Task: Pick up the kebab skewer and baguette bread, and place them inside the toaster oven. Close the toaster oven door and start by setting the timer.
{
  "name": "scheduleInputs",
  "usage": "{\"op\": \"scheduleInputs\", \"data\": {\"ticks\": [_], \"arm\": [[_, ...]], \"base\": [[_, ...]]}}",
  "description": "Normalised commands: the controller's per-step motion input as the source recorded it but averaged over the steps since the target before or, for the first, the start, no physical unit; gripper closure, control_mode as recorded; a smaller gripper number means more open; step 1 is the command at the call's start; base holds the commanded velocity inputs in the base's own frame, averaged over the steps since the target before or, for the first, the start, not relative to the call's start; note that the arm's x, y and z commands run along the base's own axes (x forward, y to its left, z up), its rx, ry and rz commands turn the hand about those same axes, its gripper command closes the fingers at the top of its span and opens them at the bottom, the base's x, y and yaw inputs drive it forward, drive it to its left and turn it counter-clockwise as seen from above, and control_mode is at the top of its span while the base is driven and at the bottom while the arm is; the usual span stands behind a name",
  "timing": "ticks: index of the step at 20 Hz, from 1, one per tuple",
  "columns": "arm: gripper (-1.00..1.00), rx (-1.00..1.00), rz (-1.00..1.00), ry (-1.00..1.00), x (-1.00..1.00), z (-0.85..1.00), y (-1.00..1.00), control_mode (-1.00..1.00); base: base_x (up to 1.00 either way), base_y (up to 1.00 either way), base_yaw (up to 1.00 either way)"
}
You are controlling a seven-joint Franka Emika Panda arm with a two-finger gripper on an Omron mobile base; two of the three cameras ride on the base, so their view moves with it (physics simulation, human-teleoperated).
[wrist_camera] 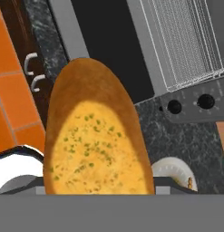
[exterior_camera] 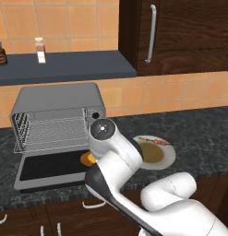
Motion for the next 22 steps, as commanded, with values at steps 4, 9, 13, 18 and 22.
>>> {"op": "scheduleInputs", "data": {"ticks": [4, 9, 13, 18, 22], "arm": [[1.00, 0.00, 0.05, -0.19, 0.02, 0.28, 0.33, -1.00], [1.00, 0.00, 0.00, -0.12, 0.44, 0.45, 0.54, -1.00], [1.00, 0.00, 0.00, 0.00, 0.87, 0.14, 0.53, -1.00], [1.00, -0.06, 0.00, 0.02, 0.50, -0.02, 0.60, -1.00], [1.00, -0.12, 0.01, 0.00, 0.25, -0.24, 0.44, -1.00]], "base": [[0.00, 0.00, 0.00], [0.00, 0.00, 0.00], [0.00, 0.00, 0.00], [0.00, 0.00, 0.00], [0.00, 0.00, 0.00]]}}
